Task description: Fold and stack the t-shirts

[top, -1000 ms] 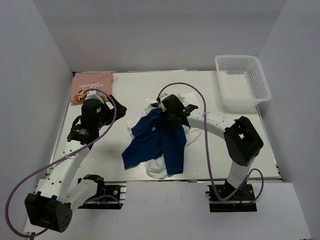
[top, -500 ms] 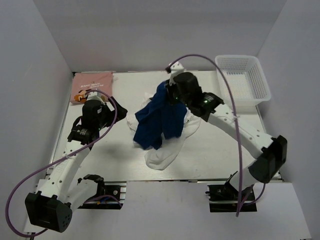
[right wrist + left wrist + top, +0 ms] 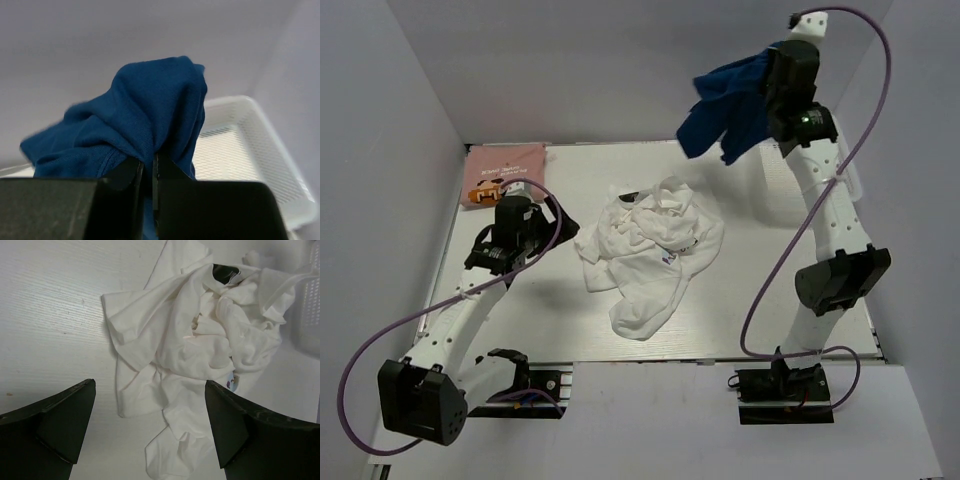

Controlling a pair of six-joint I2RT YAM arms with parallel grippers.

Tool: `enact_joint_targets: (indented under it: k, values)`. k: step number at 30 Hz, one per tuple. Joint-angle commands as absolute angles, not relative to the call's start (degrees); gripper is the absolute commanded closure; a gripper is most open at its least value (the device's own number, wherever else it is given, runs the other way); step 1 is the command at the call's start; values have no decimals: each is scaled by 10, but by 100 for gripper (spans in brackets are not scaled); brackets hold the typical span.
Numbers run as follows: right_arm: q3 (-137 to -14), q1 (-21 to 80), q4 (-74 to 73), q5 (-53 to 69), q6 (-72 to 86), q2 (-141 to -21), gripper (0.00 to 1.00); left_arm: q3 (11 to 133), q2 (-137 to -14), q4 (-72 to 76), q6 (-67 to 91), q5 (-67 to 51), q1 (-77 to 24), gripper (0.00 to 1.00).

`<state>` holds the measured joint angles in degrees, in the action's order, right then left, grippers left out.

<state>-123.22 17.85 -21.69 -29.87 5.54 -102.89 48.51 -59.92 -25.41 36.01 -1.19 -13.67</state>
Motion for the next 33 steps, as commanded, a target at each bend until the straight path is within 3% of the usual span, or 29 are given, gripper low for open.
enact_joint_targets:
  k: [1,12,15,16,17,23,28,33]
  values:
    - [-1250,105,-209,-304,50,-1038,100,506,-616,-258,344,-38,-135,0]
    - [-1277,-70,-308,-231,122,-1194,100,526,-724,-227,310,-128,-142,0]
    - [-1275,-82,-328,-193,120,-1221,50,532,-742,-233,305,-128,-142,0]
    - [-1267,-82,-328,-191,120,-1219,15,532,-742,-233,305,-128,-142,0]
    - [-1260,-81,-325,-184,111,-1217,10,532,-742,-233,305,-128,-142,0]
    - [-1206,-60,-309,-57,54,-1125,10,520,-729,-227,305,-128,-142,0]
    - [-1092,32,-304,40,14,-1043,10,520,-723,-227,300,-128,-142,0]
    - [-820,192,-175,41,79,-919,10,515,-699,-256,306,-114,-142,0]
